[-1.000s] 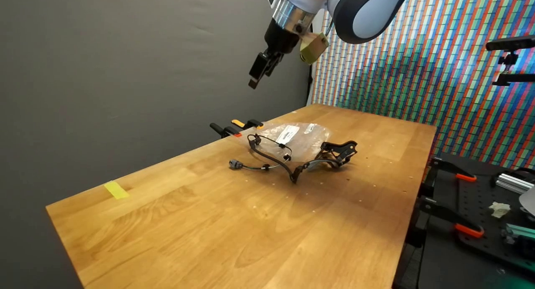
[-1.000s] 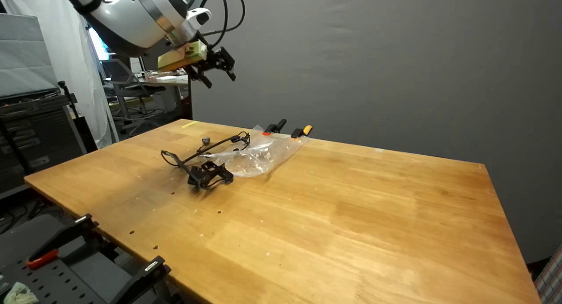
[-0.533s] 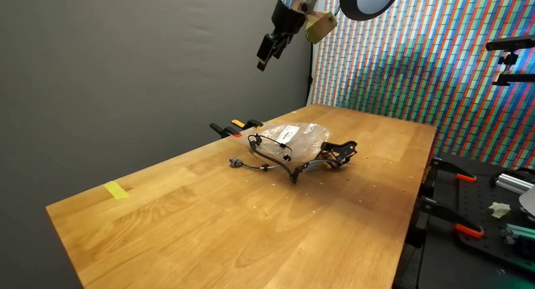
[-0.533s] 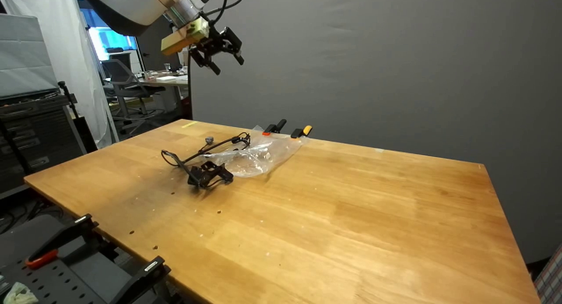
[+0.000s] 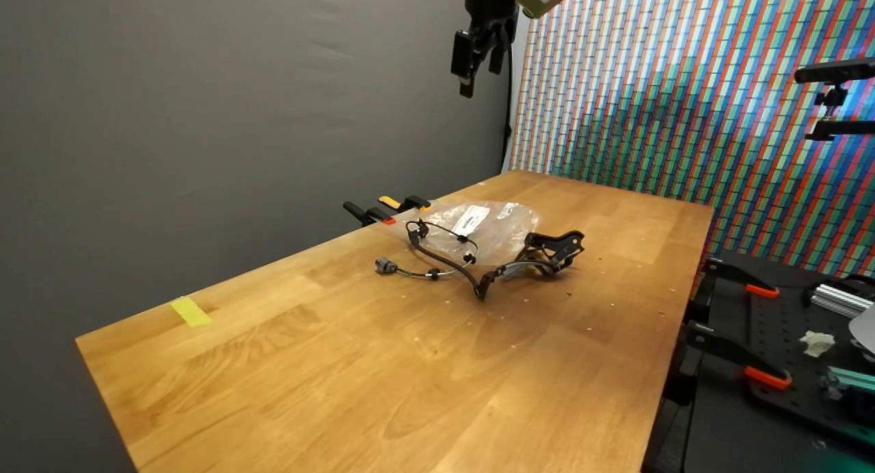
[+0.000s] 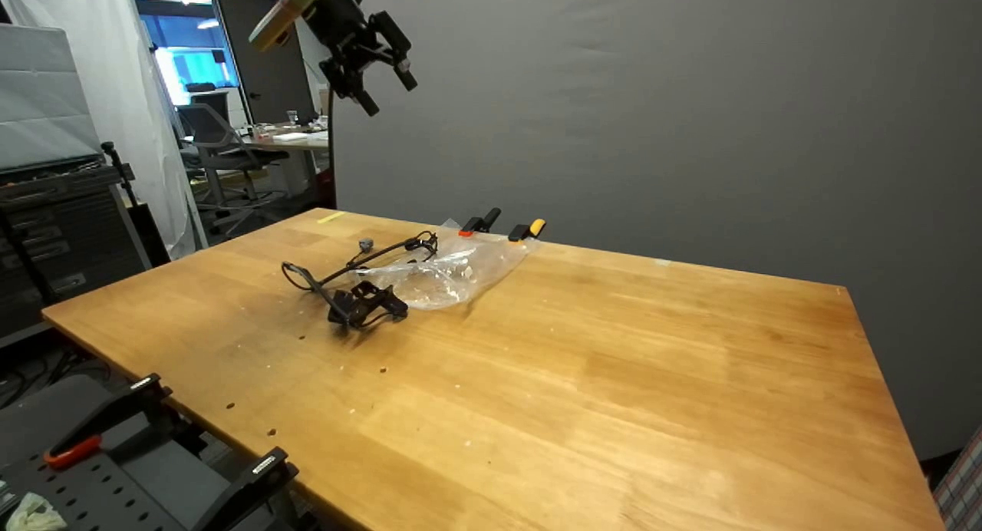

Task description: Take the black object out of the plastic and put it on the table

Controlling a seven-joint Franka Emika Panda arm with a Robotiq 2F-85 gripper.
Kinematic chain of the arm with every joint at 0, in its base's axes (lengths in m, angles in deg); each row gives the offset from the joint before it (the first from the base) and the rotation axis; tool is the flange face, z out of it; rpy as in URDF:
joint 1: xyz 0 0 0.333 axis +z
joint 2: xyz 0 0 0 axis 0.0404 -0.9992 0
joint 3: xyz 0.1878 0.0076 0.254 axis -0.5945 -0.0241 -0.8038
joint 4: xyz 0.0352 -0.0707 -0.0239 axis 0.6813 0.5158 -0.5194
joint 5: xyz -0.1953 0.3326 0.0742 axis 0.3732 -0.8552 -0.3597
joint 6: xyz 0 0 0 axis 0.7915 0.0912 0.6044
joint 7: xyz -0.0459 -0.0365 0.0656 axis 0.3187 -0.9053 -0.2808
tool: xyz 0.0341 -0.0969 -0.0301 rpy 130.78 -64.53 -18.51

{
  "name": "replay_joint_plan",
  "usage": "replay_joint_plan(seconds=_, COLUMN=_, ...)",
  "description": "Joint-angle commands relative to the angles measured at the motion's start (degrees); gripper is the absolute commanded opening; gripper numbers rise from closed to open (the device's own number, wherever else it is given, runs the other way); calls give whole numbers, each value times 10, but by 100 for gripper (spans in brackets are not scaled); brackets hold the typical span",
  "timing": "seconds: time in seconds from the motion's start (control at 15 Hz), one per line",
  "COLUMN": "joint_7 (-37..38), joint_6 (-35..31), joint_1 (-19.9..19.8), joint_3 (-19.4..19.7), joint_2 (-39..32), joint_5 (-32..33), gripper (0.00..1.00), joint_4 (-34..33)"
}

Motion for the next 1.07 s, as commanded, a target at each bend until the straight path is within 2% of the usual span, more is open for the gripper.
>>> replay_joint_plan(seconds=0.0, joint_7=18, joint_6=143, joint_1=-47, joint_3=-45, joint_2=16, joint_5=60, gripper=100, joint_4=-55)
replay_joint_plan(seconds=0.33, joint_7=10, joint_6=359, joint_1=-76, joint_3=-77, joint_2=15, joint_5=99, gripper=100, joint_4=-102)
replay_joint_plan(seconds=0.4, joint_7=7, joint_6=299, joint_1=-82, joint_3=-79, joint_2=17, joint_5=84, gripper=100, joint_4=-80)
replay_joint_plan(seconds=0.53, joint_7=7, joint_6=339, joint_1=-85, joint_3=-83, joint_2=17, joint_5=86, gripper=100, joint_4=-89)
replay_joint_plan(seconds=1.0, joint_7=7, joint_6=346, joint_1=-85, joint_3=-84, joint_2=16, joint_5=86, gripper=100, joint_4=-90)
